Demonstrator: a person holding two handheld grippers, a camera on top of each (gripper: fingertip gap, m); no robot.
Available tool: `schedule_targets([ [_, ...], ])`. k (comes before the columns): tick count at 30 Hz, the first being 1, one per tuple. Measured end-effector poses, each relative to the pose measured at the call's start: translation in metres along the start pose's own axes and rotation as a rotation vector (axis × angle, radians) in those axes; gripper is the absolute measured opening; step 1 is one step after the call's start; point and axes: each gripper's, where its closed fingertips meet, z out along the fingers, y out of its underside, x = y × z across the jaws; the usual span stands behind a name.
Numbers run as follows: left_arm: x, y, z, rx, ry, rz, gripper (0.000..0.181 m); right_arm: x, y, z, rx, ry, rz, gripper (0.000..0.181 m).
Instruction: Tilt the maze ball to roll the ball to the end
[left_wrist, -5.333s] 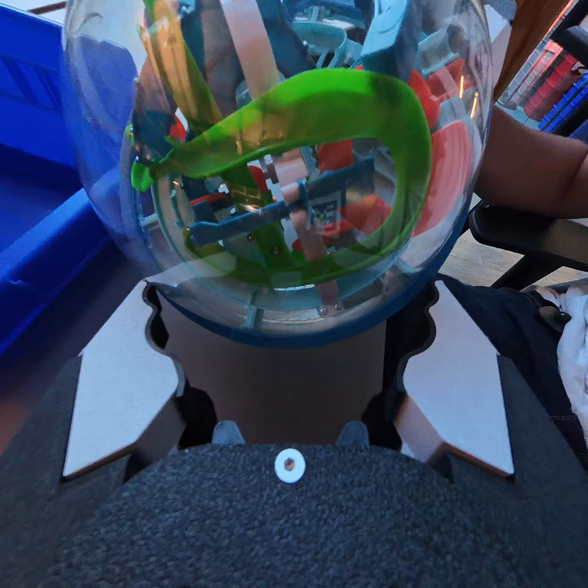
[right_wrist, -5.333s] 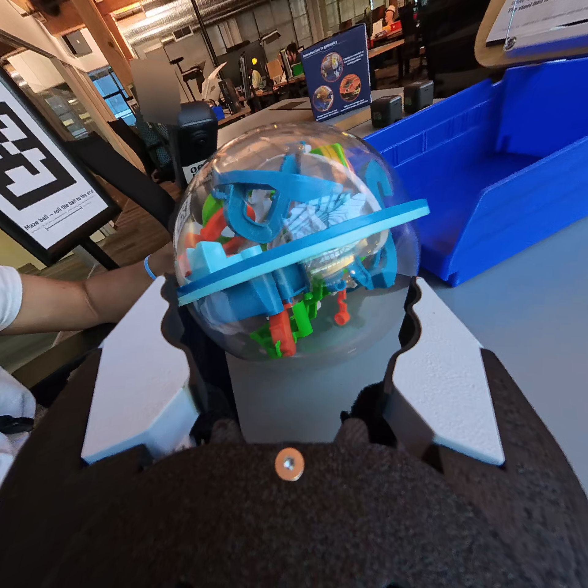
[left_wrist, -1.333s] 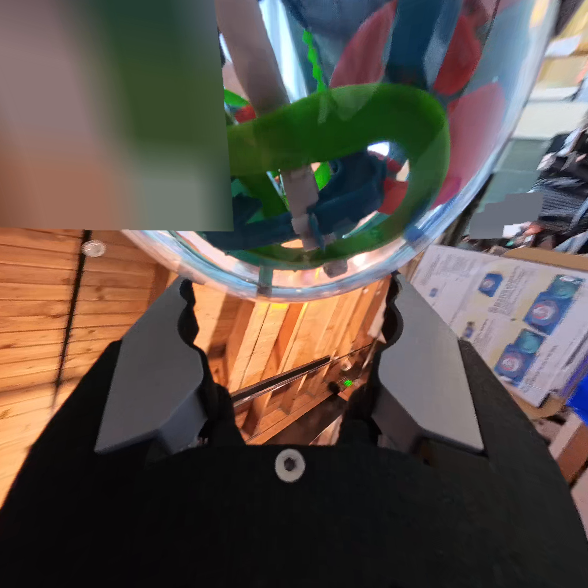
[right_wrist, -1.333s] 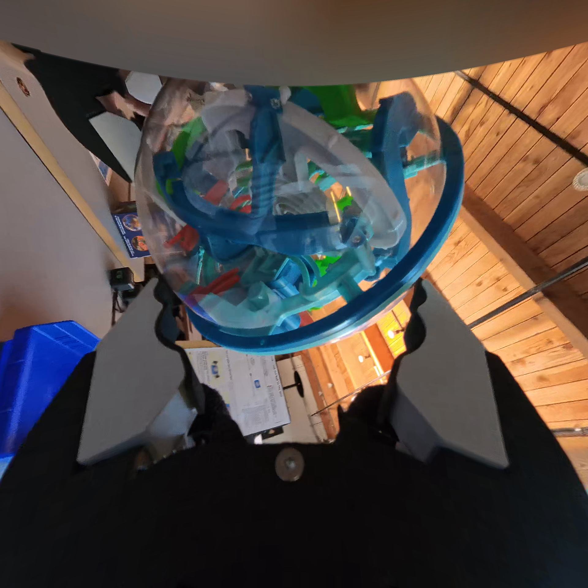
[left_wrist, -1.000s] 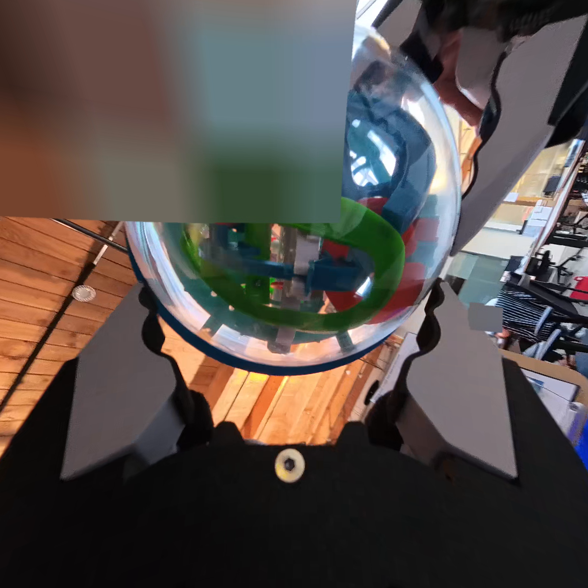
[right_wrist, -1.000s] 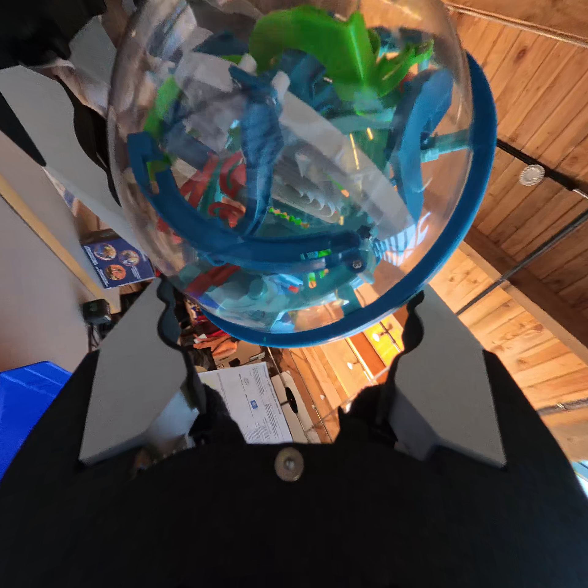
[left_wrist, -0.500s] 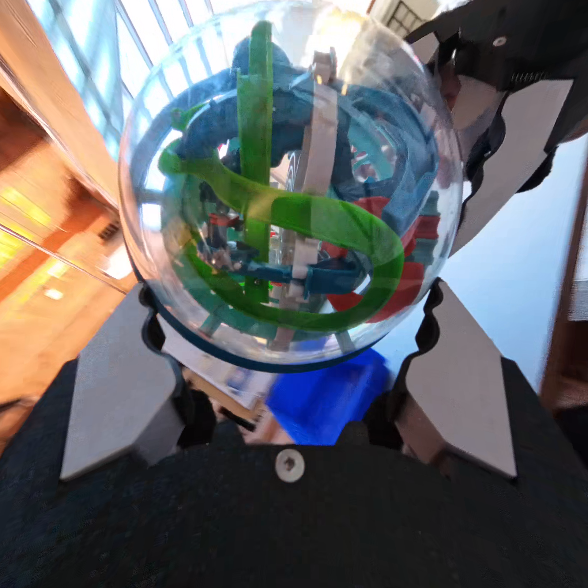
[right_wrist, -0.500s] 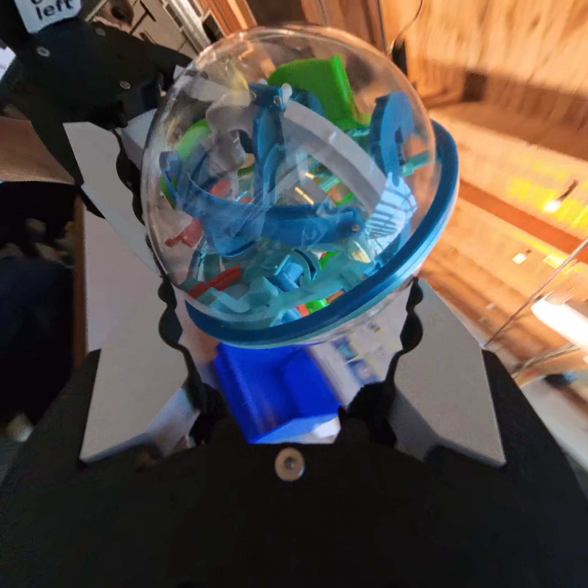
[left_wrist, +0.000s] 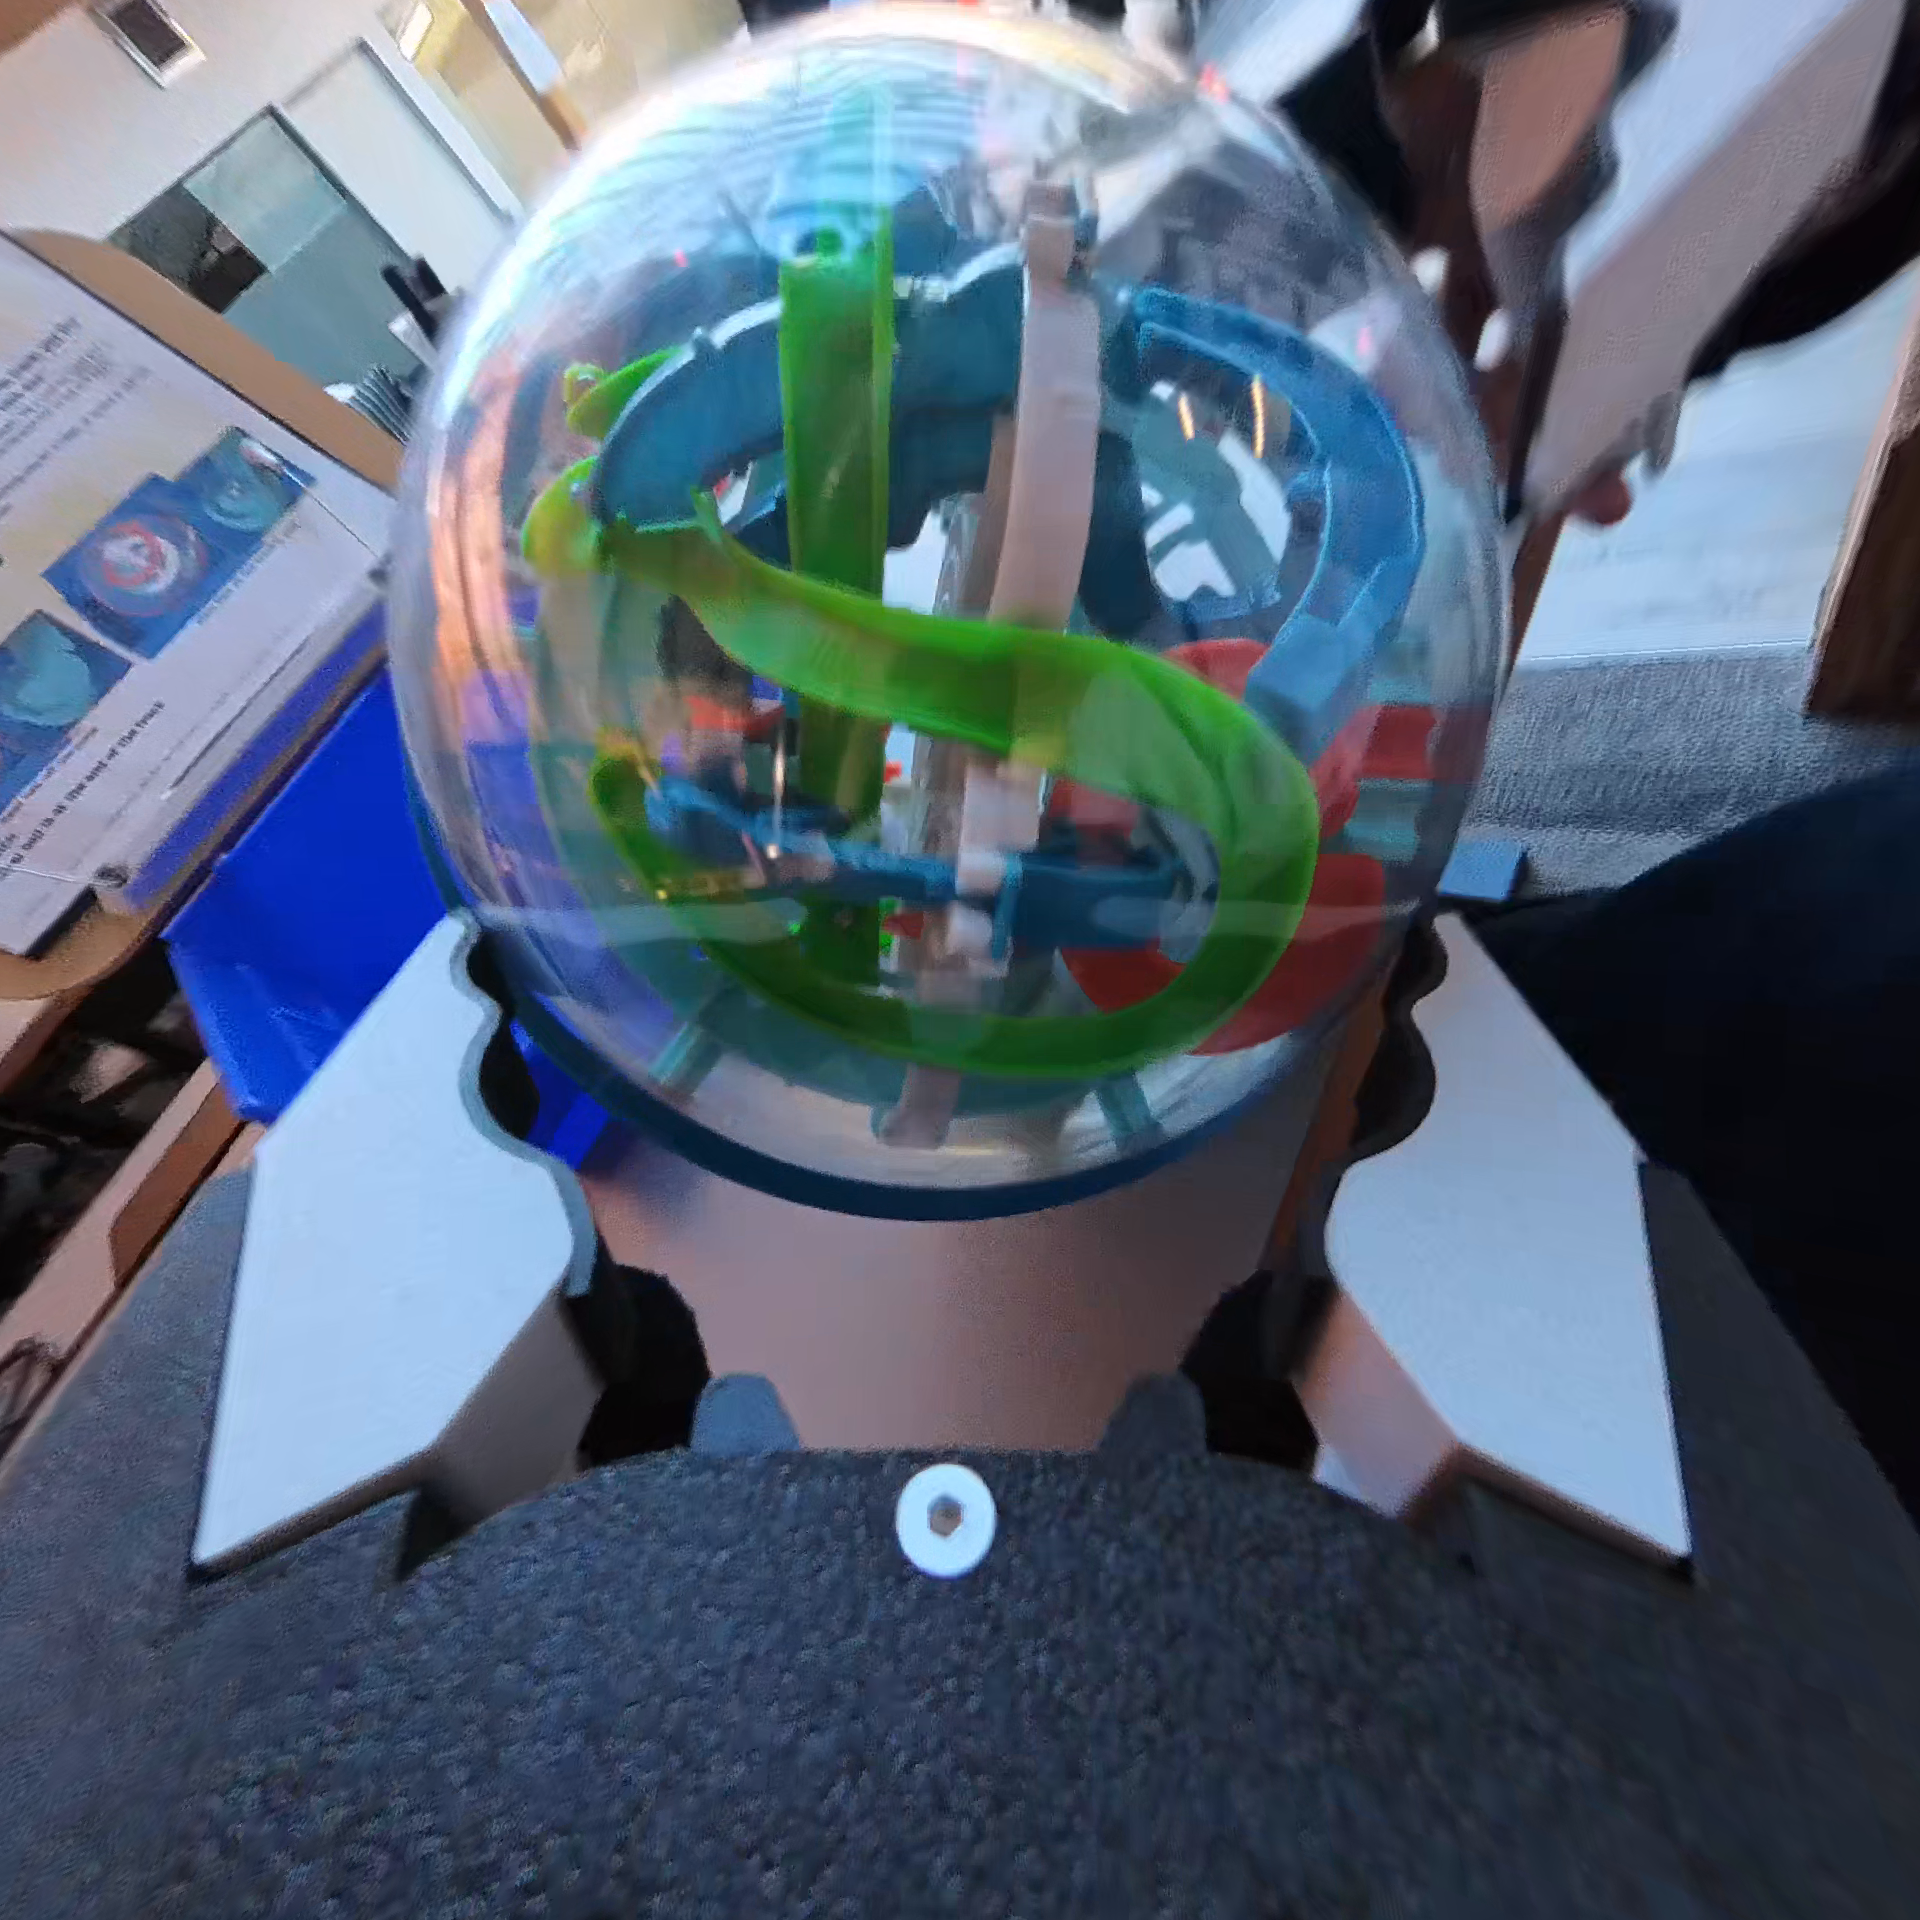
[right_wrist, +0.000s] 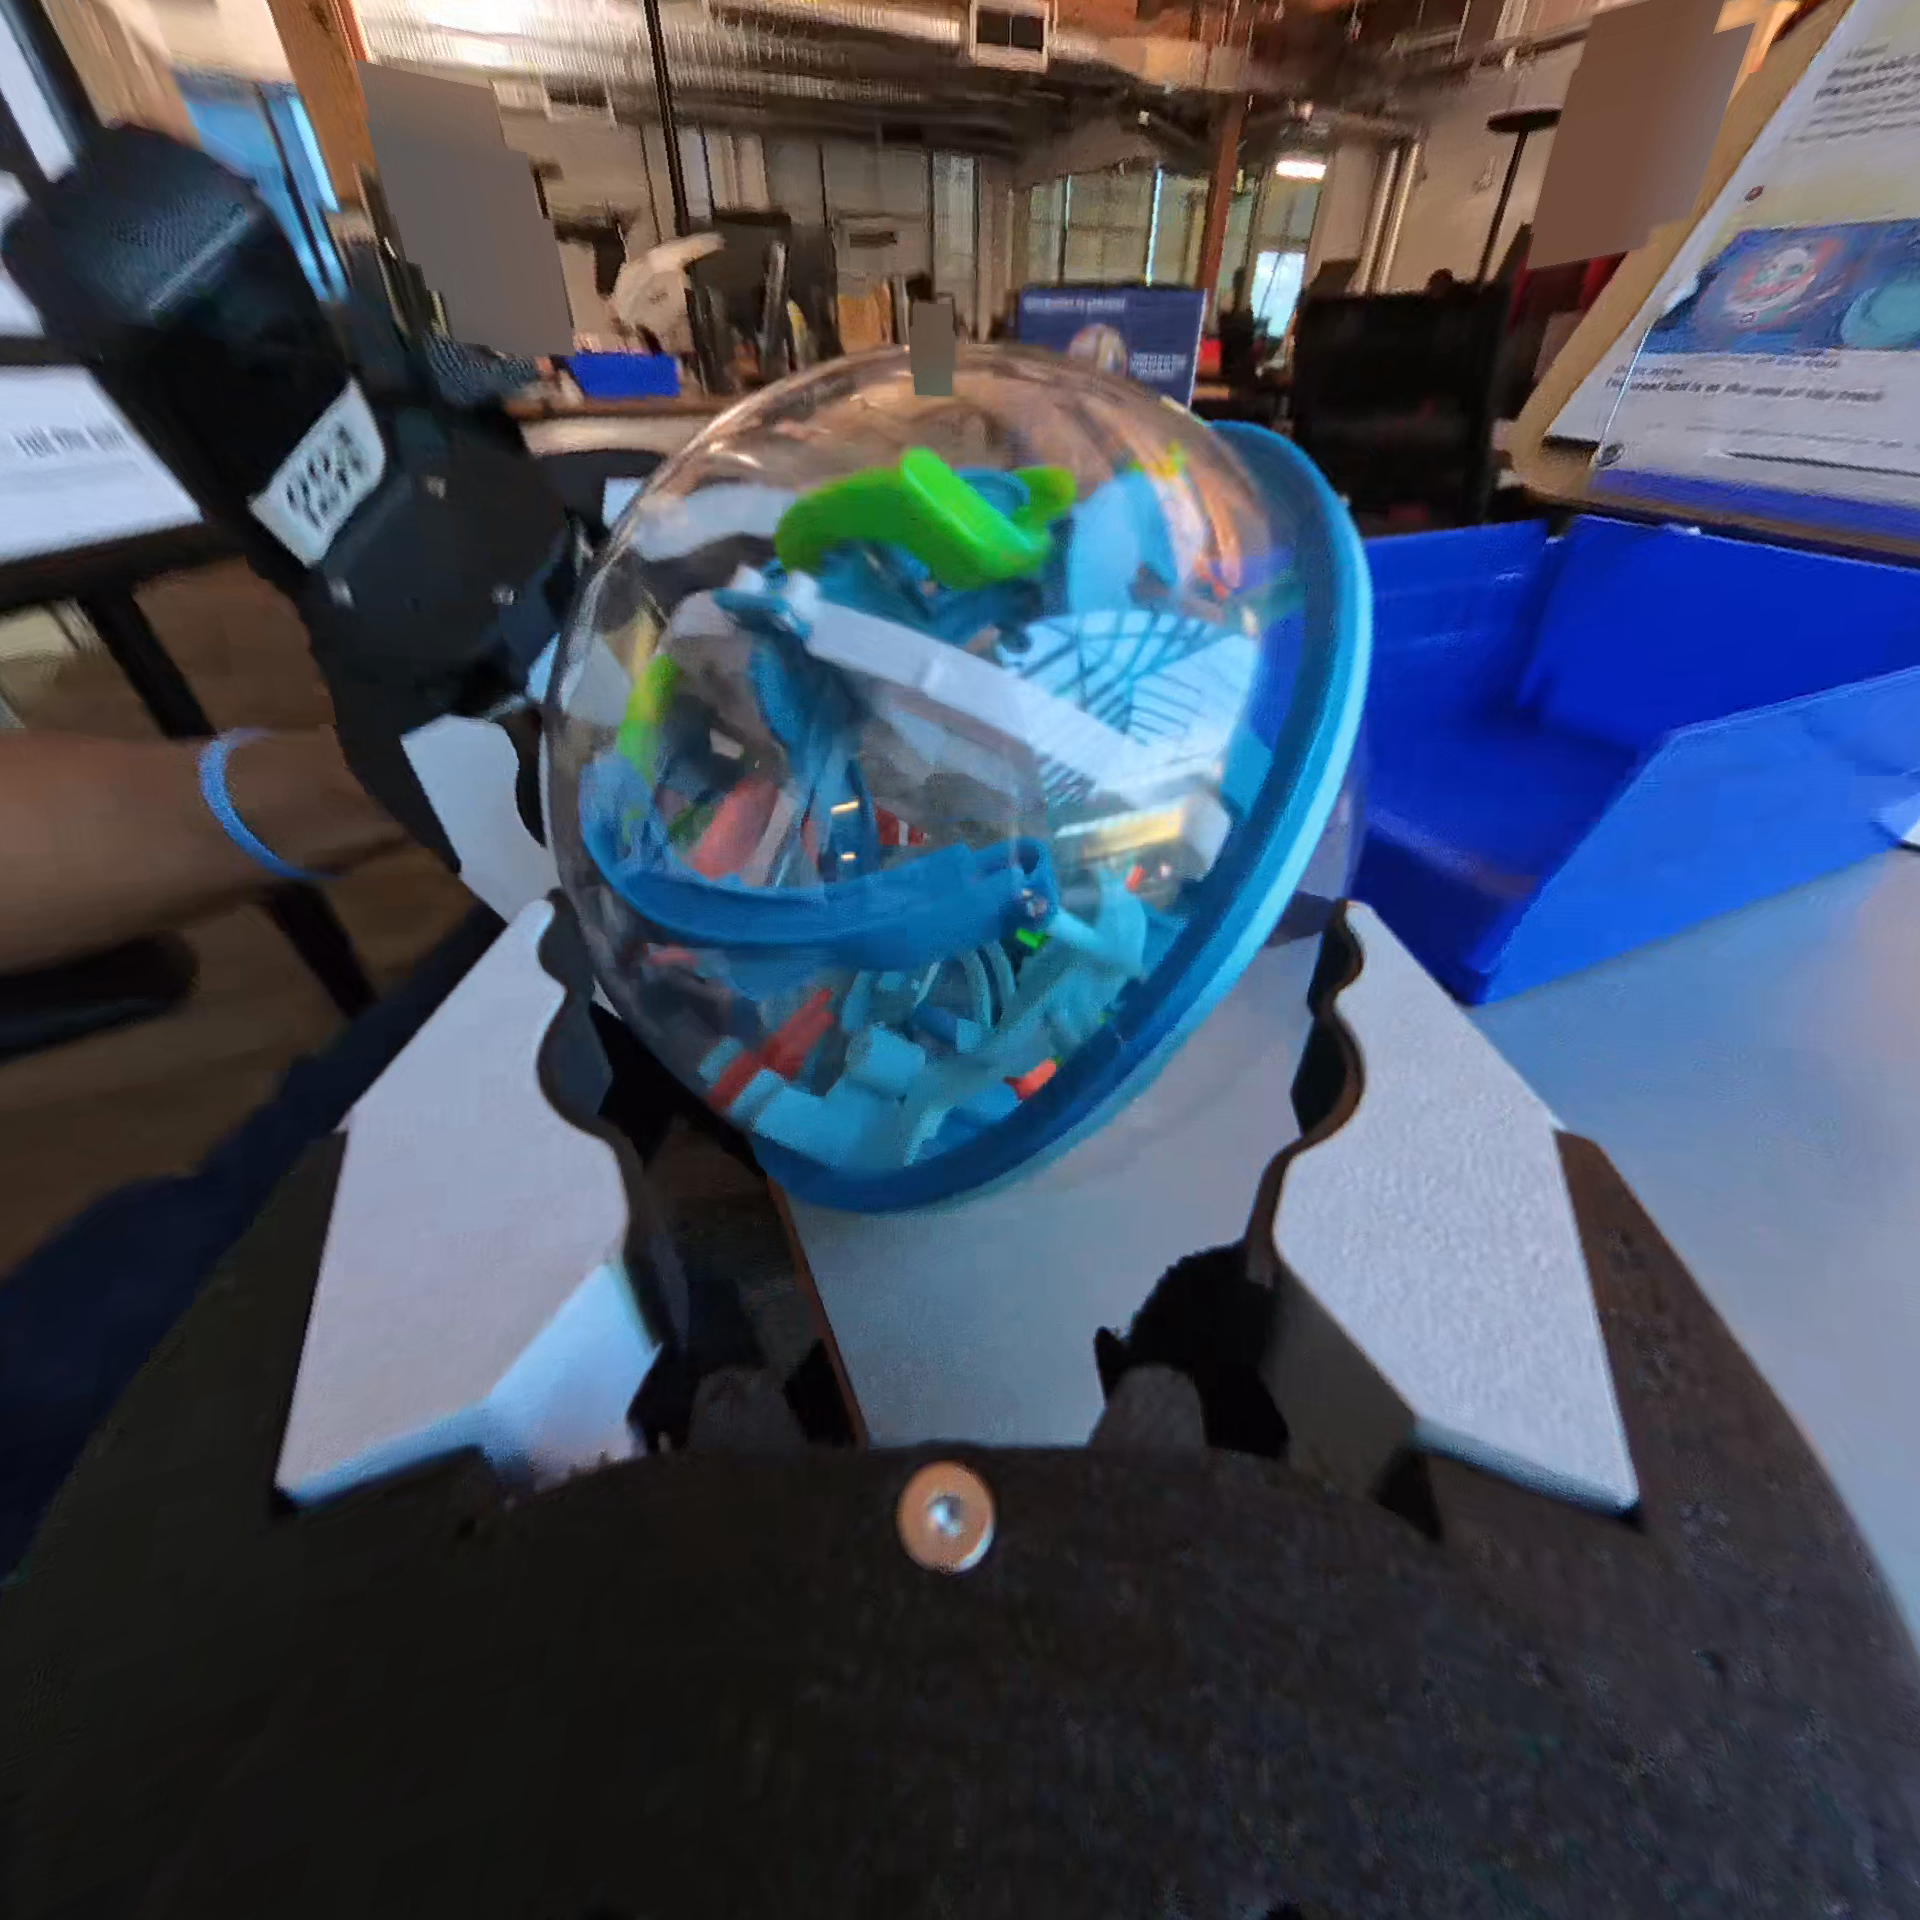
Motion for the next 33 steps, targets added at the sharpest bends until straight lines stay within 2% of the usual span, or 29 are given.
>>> schedule_targets([
  [1,0.000,-0.003,0.000,0.019,-0.009,0.008,0.157,0.001,-0.003,-0.002,0.030,-0.014,0.020,0.134],
  [4,0.001,-0.006,0.000,0.008,-0.007,0.038,0.157,0.004,-0.004,-0.002,0.003,-0.040,0.097,0.134],
  [8,0.004,-0.008,0.000,0.018,-0.041,0.103,0.157,0.023,-0.025,-0.003,-0.027,-0.080,0.283,0.140],
  [11,0.005,-0.010,0.002,0.014,-0.055,0.108,0.157,0.009,-0.005,0.015,-0.211,-0.203,0.397,0.156],
  [12,0.004,-0.009,0.000,0.015,-0.050,0.084,0.158,0.009,-0.004,0.018,-0.208,-0.216,0.427,0.155],
  [15,-0.005,-0.011,-0.019,0.117,0.038,-0.204,0.151,0.014,-0.002,0.019,-0.200,-0.222,0.496,0.155],
  [18,-0.004,-0.001,-0.020,0.139,0.279,-0.590,0.139,0.015,0.008,0.018,-0.201,-0.241,0.514,0.155],
  [20,0.015,0.005,-0.005,0.063,0.484,-0.795,0.156,0.010,0.017,0.024,-0.204,-0.239,0.487,0.154],
  [21,0.018,0.012,0.005,0.004,0.489,-0.842,0.160,0.011,0.017,0.029,-0.181,-0.215,0.447,0.154],
  [23,0.020,0.021,0.015,-0.083,0.467,-0.779,0.159,0.014,0.008,0.035,-0.153,-0.157,0.310,0.154],
  [25,0.014,0.005,0.009,-0.056,0.445,-0.707,0.159,0.011,-0.018,0.031,-0.137,-0.151,0.184,0.154],
  [27,-0.004,-0.031,-0.010,0.051,0.342,-0.562,0.159,-0.008,-0.068,0.022,-0.040,-0.152,-0.024,0.153],
  [30,-0.030,-0.104,-0.061,0.212,0.154,-0.279,0.159,-0.057,-0.152,-0.001,0.086,-0.151,-0.369,0.154],
  [33,-0.034,-0.163,-0.114,0.341,-0.008,-0.009,0.160,-0.117,-0.211,-0.030,0.252,-0.146,-0.695,0.154],
])
